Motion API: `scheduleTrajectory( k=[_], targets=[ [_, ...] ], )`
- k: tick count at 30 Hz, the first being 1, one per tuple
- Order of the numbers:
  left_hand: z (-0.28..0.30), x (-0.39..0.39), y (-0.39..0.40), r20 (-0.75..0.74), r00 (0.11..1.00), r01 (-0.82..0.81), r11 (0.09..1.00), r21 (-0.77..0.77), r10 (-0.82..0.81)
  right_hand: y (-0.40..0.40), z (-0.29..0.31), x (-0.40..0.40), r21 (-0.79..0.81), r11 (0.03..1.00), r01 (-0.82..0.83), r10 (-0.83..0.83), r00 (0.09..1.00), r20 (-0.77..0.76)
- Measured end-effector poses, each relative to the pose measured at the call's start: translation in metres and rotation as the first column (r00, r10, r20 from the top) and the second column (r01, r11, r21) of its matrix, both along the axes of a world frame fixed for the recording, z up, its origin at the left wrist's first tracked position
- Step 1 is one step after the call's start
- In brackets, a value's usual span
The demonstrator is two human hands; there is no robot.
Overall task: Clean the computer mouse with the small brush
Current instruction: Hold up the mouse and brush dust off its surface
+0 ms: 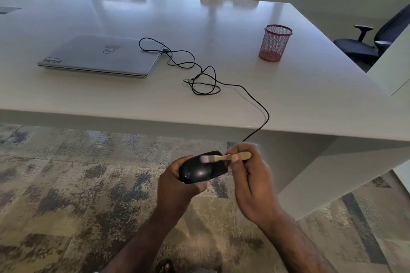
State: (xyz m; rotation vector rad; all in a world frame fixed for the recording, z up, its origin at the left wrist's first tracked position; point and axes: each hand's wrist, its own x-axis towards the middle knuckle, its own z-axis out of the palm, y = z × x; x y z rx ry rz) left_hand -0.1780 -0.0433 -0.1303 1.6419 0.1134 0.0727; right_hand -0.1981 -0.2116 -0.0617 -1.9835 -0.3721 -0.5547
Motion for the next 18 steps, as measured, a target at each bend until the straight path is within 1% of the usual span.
scheduleTrajectory(
  k=[2, 3, 5, 8, 11, 12, 14, 16, 18],
  targets=[
    [-0.001, 0.0, 0.001, -0.001, 1.0, 0.002, 1.0, -0.001, -0.002, -0.006, 0.0, 0.003, -0.046, 0.997, 0.066, -0.067, 0.998, -0.015],
    [-0.002, 0.0, 0.001, -0.002, 1.0, 0.007, 1.0, -0.003, -0.007, -0.007, -0.001, 0.003, -0.065, 0.996, 0.069, -0.071, 0.997, -0.031],
    [-0.002, -0.001, 0.002, -0.005, 1.0, 0.013, 1.0, -0.002, -0.013, -0.005, -0.004, 0.002, -0.077, 0.997, 0.013, -0.019, 0.997, -0.069],
    [-0.004, 0.0, 0.001, -0.012, 1.0, 0.016, 1.0, 0.007, -0.016, 0.002, -0.007, -0.003, -0.055, 0.994, -0.098, 0.092, 0.99, -0.106],
    [-0.008, 0.0, 0.001, -0.022, 1.0, 0.006, 1.0, 0.017, -0.006, 0.004, -0.005, -0.005, -0.015, 0.991, -0.132, 0.13, 0.986, -0.104],
    [-0.008, 0.0, 0.001, -0.02, 1.0, 0.005, 1.0, 0.022, -0.005, 0.003, -0.005, -0.005, 0.005, 0.993, -0.115, 0.115, 0.989, -0.087],
    [-0.008, 0.001, 0.003, -0.019, 1.0, 0.001, 0.999, 0.036, -0.001, -0.003, -0.003, -0.002, 0.034, 0.999, -0.033, 0.034, 0.998, -0.047],
    [-0.007, 0.001, 0.004, -0.019, 1.0, -0.006, 0.999, 0.04, 0.007, -0.009, -0.003, 0.001, 0.021, 0.997, 0.072, -0.072, 0.997, -0.027],
    [-0.006, 0.001, 0.004, -0.025, 1.0, -0.008, 0.999, 0.037, 0.009, -0.013, -0.005, 0.003, -0.017, 0.993, 0.118, -0.119, 0.992, -0.033]
  ],
)
